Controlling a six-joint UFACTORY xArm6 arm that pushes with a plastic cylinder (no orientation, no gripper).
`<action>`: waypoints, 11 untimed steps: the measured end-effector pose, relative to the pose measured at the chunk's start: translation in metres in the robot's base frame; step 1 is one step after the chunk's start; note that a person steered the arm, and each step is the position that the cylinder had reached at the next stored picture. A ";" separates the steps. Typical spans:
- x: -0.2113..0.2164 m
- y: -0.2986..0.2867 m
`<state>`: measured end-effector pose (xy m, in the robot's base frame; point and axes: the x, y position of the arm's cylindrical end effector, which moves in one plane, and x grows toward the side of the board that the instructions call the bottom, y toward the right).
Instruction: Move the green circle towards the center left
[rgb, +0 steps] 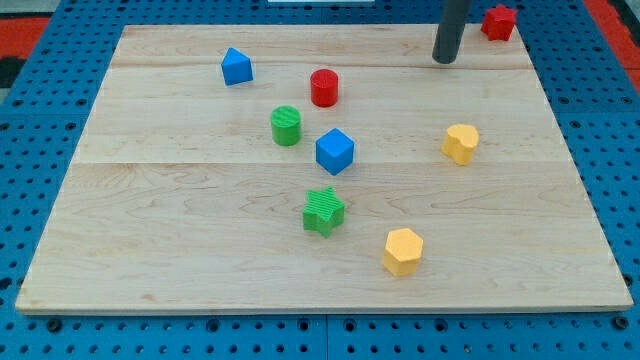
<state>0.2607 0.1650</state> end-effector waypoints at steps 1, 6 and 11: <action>0.003 -0.030; 0.126 -0.241; 0.095 -0.319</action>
